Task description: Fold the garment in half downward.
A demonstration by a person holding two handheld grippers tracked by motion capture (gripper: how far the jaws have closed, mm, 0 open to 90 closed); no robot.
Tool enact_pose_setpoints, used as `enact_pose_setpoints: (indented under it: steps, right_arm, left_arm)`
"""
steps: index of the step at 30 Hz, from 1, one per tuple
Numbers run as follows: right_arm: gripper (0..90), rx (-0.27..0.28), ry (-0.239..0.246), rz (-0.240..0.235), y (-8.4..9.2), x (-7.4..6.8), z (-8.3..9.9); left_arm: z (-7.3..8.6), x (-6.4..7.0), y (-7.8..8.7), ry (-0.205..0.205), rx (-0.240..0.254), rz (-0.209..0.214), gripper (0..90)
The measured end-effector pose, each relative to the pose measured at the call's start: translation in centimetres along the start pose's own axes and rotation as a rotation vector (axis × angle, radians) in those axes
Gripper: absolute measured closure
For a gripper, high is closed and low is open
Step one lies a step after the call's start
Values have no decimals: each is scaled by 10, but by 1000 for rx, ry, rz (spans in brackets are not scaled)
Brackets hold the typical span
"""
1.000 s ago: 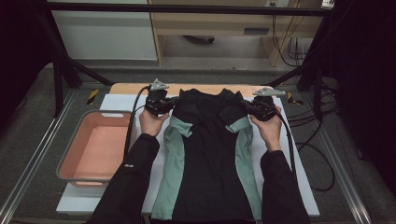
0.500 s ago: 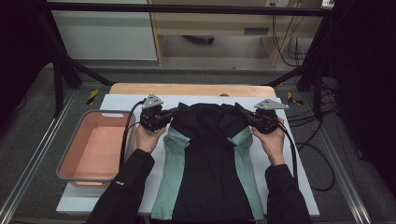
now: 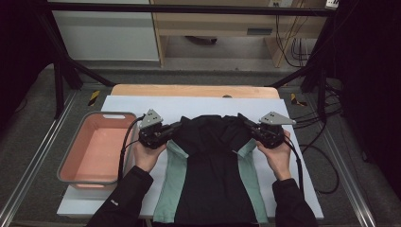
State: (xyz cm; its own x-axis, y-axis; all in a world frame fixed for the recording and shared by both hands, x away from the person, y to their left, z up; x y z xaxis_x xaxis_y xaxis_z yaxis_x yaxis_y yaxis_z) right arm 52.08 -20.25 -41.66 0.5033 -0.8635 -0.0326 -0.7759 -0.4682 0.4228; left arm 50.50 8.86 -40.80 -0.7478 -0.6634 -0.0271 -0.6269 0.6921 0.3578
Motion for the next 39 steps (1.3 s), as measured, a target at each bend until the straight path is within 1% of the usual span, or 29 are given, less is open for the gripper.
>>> enact_pose_setpoints:
  steps: [4, 9, 11, 12, 13, 14, 21, 26, 32, 34, 39]
  right_arm:
    - [871, 3, -7, -5, 6, -4, 7]
    - [871, 9, -20, -15, 11, -7, 11]
    - [871, 10, -17, -19, 13, -10, 14]
    - [870, 9, -20, -21, 15, -12, 16]
    - [871, 11, -13, -21, 17, -13, 17]
    - [871, 11, -12, -22, 18, -15, 19]
    - [870, 16, -31, -32, 25, -21, 30]
    - [870, 18, -35, -34, 30, -25, 37]
    - [869, 7, -32, -56, 38, -37, 50]
    - [869, 2, -28, -60, 41, -39, 54]
    - [869, -19, -39, -80, 50, -45, 68]
  left_arm:
    - [6, 7, 4, -16, -3, 0, 881]
    - [10, 13, 7, -15, -10, 6, 881]
    - [12, 17, 10, -15, -10, 9, 881]
    - [15, 20, 11, -21, -12, 11, 881]
    - [16, 22, 12, -22, -12, 11, 881]
    - [18, 24, 13, -18, -11, 14, 881]
    - [27, 36, 19, -16, -11, 30, 882]
    - [35, 46, 26, -33, -27, 38, 881]
    - [49, 55, 32, -28, -54, 52, 881]
    - [52, 59, 35, -30, -57, 58, 881]
    - [65, 70, 43, -31, -77, 82, 881]
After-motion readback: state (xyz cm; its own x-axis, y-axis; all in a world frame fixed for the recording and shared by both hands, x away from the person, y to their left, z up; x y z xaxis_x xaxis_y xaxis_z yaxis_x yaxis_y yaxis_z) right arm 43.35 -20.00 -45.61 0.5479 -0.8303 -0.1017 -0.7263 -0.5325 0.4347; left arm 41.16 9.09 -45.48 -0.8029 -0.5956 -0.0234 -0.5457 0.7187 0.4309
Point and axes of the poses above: each handheld gripper's, and its own axes: y roughly backward along the jaws, z roughly out of its underside, x roughly to its right, the point moved 7 cm from there along -y, roughly forward along the jaws, and after that the axes turned 7 degrees about -y, right-handed, at the moved point
